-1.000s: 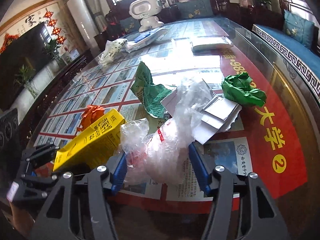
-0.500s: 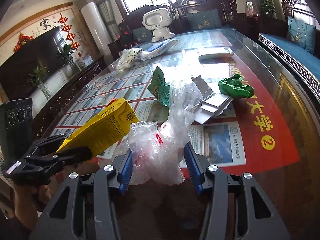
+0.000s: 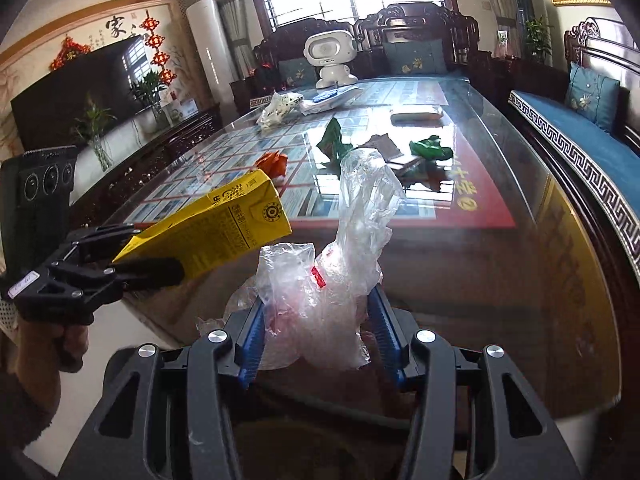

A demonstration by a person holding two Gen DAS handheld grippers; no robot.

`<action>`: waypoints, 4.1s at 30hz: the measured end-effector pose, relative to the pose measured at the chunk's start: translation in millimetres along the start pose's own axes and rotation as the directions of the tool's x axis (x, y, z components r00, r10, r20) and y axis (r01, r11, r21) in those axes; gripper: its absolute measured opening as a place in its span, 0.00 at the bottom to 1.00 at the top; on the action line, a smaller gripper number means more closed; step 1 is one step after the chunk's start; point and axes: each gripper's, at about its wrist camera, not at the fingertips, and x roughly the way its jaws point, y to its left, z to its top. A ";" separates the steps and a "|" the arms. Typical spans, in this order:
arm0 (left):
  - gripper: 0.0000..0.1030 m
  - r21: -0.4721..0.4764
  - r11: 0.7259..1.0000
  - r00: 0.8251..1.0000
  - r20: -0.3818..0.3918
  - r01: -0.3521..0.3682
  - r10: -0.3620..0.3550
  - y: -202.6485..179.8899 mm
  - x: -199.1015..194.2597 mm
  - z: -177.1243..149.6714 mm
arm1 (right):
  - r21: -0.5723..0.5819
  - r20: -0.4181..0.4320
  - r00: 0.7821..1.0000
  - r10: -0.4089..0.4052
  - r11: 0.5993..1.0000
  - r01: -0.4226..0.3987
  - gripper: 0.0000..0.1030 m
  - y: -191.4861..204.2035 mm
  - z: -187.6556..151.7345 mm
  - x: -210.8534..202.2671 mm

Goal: Collect trash
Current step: 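Carry carton and bag to the bucket and open both tools to drop them, then raise both open tools from the bucket back to the table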

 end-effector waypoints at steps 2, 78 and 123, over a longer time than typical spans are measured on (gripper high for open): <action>0.45 -0.010 1.000 0.999 -0.026 0.025 -0.025 -11.4 -2.0 -14.2 | -0.018 -0.003 1.000 -0.016 1.000 0.015 0.46 6.2 -14.1 -14.0; 0.77 -0.043 0.996 0.907 -0.419 -0.073 0.048 -65.5 70.2 -161.9 | -0.159 -0.345 0.938 0.044 0.982 -0.105 0.85 57.0 -187.8 -22.1; 0.95 0.101 0.982 0.983 -0.077 -0.161 0.169 -48.1 15.3 -26.7 | -0.172 -0.027 0.998 -0.064 0.983 0.058 0.90 20.9 -66.0 -38.9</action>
